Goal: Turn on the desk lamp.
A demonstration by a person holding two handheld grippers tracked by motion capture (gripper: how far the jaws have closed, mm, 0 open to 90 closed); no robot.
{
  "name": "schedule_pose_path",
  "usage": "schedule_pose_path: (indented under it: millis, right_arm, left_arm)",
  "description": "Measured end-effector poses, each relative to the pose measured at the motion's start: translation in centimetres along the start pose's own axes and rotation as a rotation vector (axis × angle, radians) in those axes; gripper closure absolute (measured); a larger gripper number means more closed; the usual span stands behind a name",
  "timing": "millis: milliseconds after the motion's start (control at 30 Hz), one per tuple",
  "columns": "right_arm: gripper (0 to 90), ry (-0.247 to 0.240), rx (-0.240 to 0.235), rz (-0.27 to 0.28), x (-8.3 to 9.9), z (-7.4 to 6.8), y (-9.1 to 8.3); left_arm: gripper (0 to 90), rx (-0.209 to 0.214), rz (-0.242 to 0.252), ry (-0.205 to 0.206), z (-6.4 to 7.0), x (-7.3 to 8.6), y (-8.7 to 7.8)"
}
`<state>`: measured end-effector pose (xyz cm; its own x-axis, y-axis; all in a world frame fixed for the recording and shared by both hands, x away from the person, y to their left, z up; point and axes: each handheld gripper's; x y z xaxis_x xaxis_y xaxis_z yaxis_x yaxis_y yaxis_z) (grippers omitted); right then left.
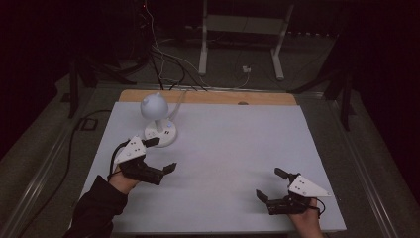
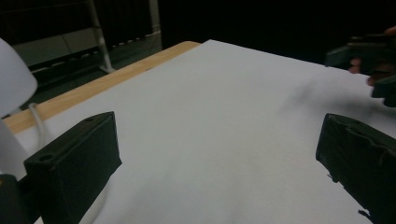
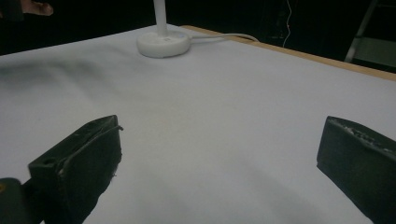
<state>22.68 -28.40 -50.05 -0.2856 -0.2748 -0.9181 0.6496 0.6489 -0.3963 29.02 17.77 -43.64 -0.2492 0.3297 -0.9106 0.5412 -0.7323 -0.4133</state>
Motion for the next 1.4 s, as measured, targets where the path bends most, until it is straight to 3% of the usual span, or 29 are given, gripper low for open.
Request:
schedule_pose_path:
  millis: [500,567,600,667,767,933,1033,1067,1100,1233,1400]
  right_arm:
    - [0.0,0.003,-0.003,-0.002,0.0,0.1,-0.1]
    - [0.0,0.005,-0.003,-0.001,0.1,0.1,-0.1]
    - [0.0,0.006,-0.004,-0.002,0.1,0.1,-0.1]
    - [0.0,0.004,-0.003,-0.001,0.1,0.1,-0.1]
    - [0.0,0.008,-0.003,-0.002,0.1,0.2,-0.1]
    - [0.0,0.008,-0.007,-0.003,0.1,0.2,-0.1]
    - [0.0,0.011,-0.010,-0.006,0.1,0.2,0.0]
    - [0.0,0.010,-0.012,-0.006,0.1,0.2,0.0]
    - [0.0,0.012,-0.013,-0.005,0.1,0.2,0.0]
    - [0.0,0.008,-0.014,-0.006,0.1,0.2,-0.1]
    - [0.0,0.015,-0.015,-0.005,0.1,0.2,0.0]
  left_arm:
    - [0.2,-0.090,-0.015,-0.046,-1.6,-0.6,2.0]
    - [0.1,-0.137,-0.010,-0.069,-2.0,-0.6,2.3]
    - [0.1,-0.137,-0.010,-0.069,-2.0,-0.6,2.3]
    - [0.2,-0.178,-0.027,-0.075,-2.3,-0.6,2.6]
    - [0.2,-0.219,-0.026,-0.110,-2.8,-0.5,3.1]
    - [0.2,-0.258,-0.045,-0.134,-3.5,-0.3,4.0]
    - [0.2,-0.294,-0.051,-0.150,-3.7,-0.1,4.4]
    - [0.2,-0.335,-0.059,-0.161,-3.8,0.0,4.8]
    - [0.2,-0.335,-0.059,-0.161,-3.8,0.0,4.8]
    - [0.2,-0.398,-0.058,-0.220,-4.1,0.1,5.2]
    - [0.2,-0.404,-0.070,-0.260,-4.4,0.4,5.8]
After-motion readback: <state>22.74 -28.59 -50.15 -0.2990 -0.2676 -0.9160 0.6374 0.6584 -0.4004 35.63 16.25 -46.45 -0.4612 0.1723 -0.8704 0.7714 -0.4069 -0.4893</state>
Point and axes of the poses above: each handheld gripper's, and its own axes: y roughly forward along the jaws, x roughly out of its underside, z roughly to its right, and after that the axes turned 5 degrees about -z, right-handed
